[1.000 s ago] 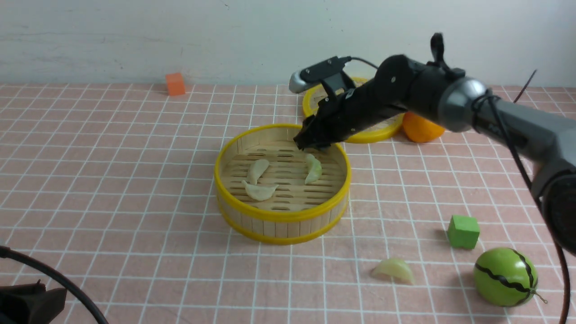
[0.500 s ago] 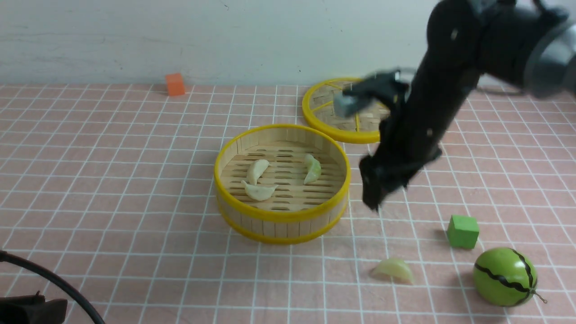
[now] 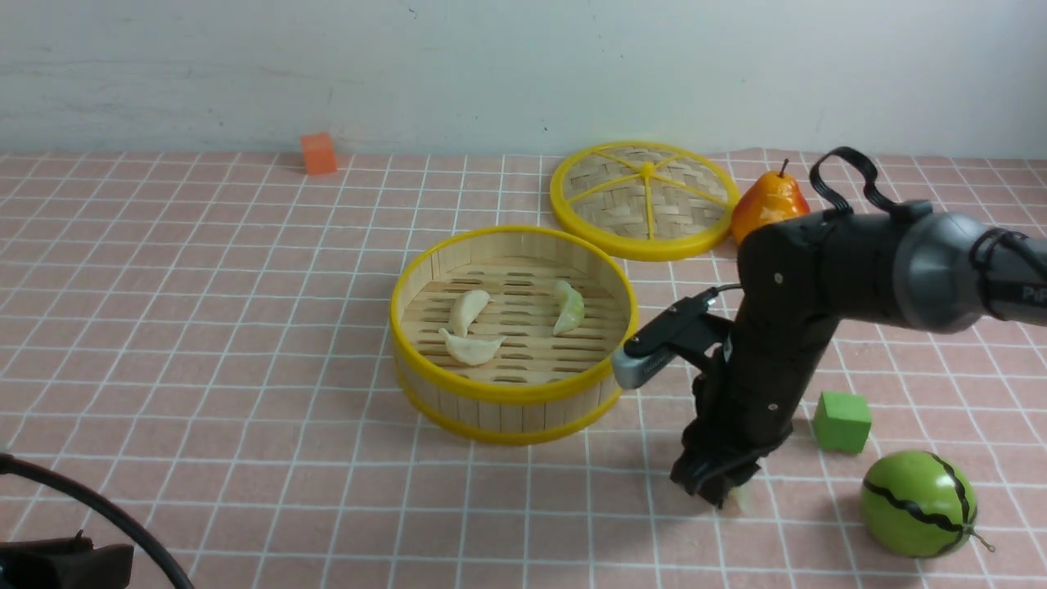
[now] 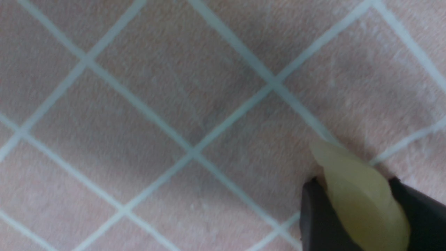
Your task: Put the dumplings into the steamer on the table with the pink tablecloth.
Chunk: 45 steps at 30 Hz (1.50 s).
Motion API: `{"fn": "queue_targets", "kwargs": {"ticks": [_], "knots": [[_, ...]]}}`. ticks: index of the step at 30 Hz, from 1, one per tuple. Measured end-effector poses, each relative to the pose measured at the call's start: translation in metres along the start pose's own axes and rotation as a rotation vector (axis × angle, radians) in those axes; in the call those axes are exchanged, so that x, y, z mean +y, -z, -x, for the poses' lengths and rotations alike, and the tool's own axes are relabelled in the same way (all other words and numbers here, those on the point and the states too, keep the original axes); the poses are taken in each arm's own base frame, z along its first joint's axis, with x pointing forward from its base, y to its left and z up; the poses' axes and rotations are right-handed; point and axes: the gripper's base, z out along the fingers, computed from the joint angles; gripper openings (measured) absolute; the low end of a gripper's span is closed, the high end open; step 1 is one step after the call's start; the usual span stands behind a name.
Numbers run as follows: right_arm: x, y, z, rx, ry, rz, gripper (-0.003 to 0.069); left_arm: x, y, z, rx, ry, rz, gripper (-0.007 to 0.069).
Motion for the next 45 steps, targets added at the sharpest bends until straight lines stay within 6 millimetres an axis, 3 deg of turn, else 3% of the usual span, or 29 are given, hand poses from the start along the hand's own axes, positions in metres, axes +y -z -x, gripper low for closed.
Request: {"fn": "queue_targets", "kwargs": {"ticks": [3, 4, 7, 8, 10, 12, 15, 17, 19, 22, 24, 25, 26, 27, 29, 31, 34, 35, 37, 38, 39, 40, 41, 42, 43, 45], "knots": [[0.001, 0.013, 0.003, 0.018, 0.009, 0.010, 0.0242, 0.000, 0.000, 0.000, 0.001, 0.000, 0.001, 0.0183], [0.003, 0.026, 0.008, 0.002, 0.013, 0.019, 0.0242, 0.000, 0.000, 0.000, 0.000, 0.000, 0.000, 0.0183], [0.011, 0.076, 0.033, -0.166, 0.024, 0.036, 0.0242, -0.001, 0.000, 0.001, -0.015, -0.002, -0.009, 0.0183], [0.011, 0.078, 0.035, -0.179, 0.024, 0.036, 0.0242, -0.001, 0.000, 0.002, -0.017, -0.002, -0.010, 0.0183], [0.016, 0.107, 0.055, -0.353, 0.040, 0.045, 0.0242, -0.001, 0.000, 0.002, -0.022, -0.002, -0.014, 0.0183], [0.018, 0.117, 0.071, -0.493, 0.067, 0.036, 0.0242, -0.001, 0.000, 0.002, -0.027, -0.006, -0.013, 0.0183], [0.019, 0.098, 0.089, -0.582, 0.104, 0.021, 0.0242, -0.001, 0.000, 0.002, -0.027, -0.007, -0.012, 0.0183], [0.016, 0.075, 0.098, -0.582, 0.124, 0.011, 0.0242, -0.001, 0.000, 0.002, -0.027, -0.007, -0.012, 0.0183], [0.014, 0.047, 0.104, -0.556, 0.130, 0.016, 0.0242, -0.001, 0.000, 0.002, -0.027, -0.007, -0.012, 0.0183], [0.013, 0.029, 0.106, -0.535, 0.126, 0.020, 0.0259, -0.001, 0.000, 0.003, -0.030, -0.014, -0.008, 0.0183], [0.011, 0.020, 0.107, -0.527, 0.124, 0.017, 0.0316, 0.000, 0.000, 0.003, -0.032, -0.019, -0.004, 0.0186], [0.011, 0.019, 0.108, -0.526, 0.128, 0.011, 0.0400, 0.000, 0.000, 0.003, -0.033, -0.020, -0.003, 0.0190], [0.011, 0.019, 0.108, -0.525, 0.129, 0.010, 0.0400, 0.000, 0.000, 0.003, -0.033, -0.020, -0.003, 0.0191], [0.010, 0.021, 0.107, -0.528, 0.139, -0.002, 0.0487, 0.000, 0.000, 0.003, -0.033, -0.022, -0.002, 0.0195], [0.010, 0.027, 0.107, -0.529, 0.145, -0.012, 0.0537, 0.000, 0.000, 0.003, -0.033, -0.022, -0.002, 0.0197], [0.011, 0.056, 0.104, -0.539, 0.140, -0.030, 0.0592, 0.000, 0.000, 0.003, -0.033, -0.022, -0.002, 0.0200], [0.016, 0.137, 0.092, -0.603, 0.133, -0.087, 0.0562, 0.000, 0.000, 0.003, -0.032, -0.022, -0.001, 0.0203], [0.017, 0.144, 0.091, -0.619, 0.128, -0.090, 0.0557, 0.000, 0.000, 0.003, -0.032, -0.022, -0.001, 0.0204], [0.023, 0.224, 0.060, -0.672, 0.099, -0.176, 0.0446, 0.000, 0.000, 0.003, -0.031, -0.022, -0.001, 0.0209], [0.026, 0.241, 0.051, -0.693, 0.093, -0.193, 0.0435, 0.000, 0.000, 0.003, -0.031, -0.022, -0.001, 0.0209], [0.029, 0.272, 0.029, -0.710, 0.069, -0.240, 0.0357, 0.000, 0.000, 0.003, -0.031, -0.022, -0.001, 0.0211], [0.030, 0.281, 0.022, -0.718, 0.052, -0.250, 0.0333, 0.000, 0.000, 0.003, -0.031, -0.022, -0.001, 0.0212], [0.034, 0.309, -0.004, -0.748, 0.016, -0.284, 0.0245, 0.000, 0.000, 0.003, -0.031, -0.022, -0.001, 0.0214], [0.037, 0.324, -0.022, -0.762, -0.019, -0.302, 0.0193, 0.000, 0.000, 0.003, -0.031, -0.022, -0.001, 0.0215], [0.039, 0.331, -0.033, -0.763, -0.048, -0.311, 0.0141, 0.000, 0.000, 0.003, -0.031, -0.022, -0.001, 0.0216], [0.048, 0.349, -0.074, -0.806, -0.127, -0.308, 0.0015, 0.000, 0.000, 0.003, -0.031, -0.022, -0.001, 0.0217]]}}
